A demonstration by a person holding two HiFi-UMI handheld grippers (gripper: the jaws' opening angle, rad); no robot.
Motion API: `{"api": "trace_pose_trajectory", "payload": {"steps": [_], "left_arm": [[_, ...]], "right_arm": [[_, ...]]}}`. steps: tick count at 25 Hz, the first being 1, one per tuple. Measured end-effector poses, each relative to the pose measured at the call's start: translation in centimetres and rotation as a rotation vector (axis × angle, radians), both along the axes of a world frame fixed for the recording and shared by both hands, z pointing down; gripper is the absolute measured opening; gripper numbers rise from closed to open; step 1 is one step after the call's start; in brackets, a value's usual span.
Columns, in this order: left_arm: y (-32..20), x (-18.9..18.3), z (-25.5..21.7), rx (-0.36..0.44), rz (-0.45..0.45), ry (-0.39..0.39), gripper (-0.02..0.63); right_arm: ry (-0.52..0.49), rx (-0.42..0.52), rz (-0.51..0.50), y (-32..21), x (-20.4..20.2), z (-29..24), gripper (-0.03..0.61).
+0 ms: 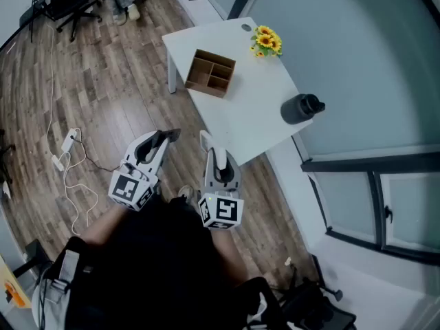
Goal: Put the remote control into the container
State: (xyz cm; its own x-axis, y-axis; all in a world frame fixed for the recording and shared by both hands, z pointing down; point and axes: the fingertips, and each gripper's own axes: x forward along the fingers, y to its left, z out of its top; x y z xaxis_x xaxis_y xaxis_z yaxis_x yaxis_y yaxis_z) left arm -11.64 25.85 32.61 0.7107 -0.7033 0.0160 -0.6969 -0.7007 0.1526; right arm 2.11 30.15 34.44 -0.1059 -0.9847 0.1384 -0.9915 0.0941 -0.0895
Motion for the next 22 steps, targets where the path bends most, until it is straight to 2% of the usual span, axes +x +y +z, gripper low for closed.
{"api": "trace_pose_trajectory", "payload": {"steps": [22], "left_arm": [[2.1,-0.8,-0.3,-0.001,0.000,-0.005,0.084]], "right_arm": [[-0.057,-0.014,-0.016,1.7,-1.2,0.1,0.092]]}}
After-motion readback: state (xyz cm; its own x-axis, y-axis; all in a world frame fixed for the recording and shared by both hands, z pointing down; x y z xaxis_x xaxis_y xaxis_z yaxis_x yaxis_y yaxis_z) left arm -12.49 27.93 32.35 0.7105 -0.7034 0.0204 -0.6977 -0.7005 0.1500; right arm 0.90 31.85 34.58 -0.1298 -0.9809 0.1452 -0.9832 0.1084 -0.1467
